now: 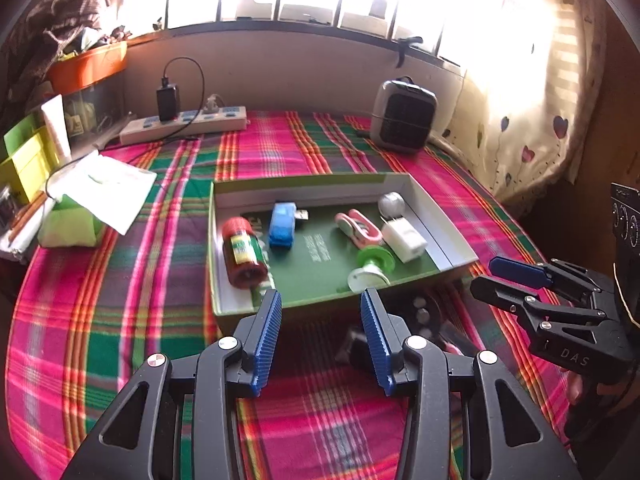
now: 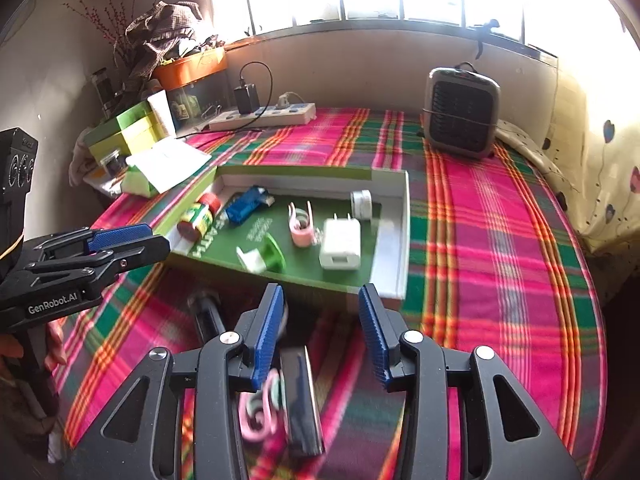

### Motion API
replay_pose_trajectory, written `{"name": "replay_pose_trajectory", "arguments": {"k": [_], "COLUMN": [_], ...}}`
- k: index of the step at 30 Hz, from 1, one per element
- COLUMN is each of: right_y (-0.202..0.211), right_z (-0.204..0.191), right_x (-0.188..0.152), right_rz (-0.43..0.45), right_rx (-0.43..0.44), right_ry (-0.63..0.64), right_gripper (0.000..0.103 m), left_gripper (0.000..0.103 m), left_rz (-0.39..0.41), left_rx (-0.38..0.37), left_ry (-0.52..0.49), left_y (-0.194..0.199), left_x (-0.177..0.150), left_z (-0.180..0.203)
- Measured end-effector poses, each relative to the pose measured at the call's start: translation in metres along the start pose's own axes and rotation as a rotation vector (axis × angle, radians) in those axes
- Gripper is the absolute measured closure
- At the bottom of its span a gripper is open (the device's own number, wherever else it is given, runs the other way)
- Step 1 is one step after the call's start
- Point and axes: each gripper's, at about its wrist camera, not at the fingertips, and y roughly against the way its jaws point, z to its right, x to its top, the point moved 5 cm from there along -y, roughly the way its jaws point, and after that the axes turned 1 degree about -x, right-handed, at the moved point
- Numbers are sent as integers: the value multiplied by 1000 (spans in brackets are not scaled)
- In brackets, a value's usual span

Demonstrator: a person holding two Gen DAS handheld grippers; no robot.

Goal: Organize rigid objects
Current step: 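Withdraw both tools from the tray toward the black holder and grey bar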

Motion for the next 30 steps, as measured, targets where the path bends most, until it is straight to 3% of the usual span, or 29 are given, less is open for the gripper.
{"name": "replay_pose_trajectory", "arguments": {"k": [17, 30], "right_y": [15, 8], "right_z": [1, 2], "right_x": [-59, -68], "right_rz": [-54, -90], "right_rx": [-23, -32], "right_ry": [31, 57], "right_gripper": [59, 59], "left_gripper": [62, 62], "left_rz": [-101, -155], "left_rx": [-69, -14], "left_ry": [-53, -96], "left_y": [-12, -26], "left_x": [-46, -60], "left_z": [43, 59]}}
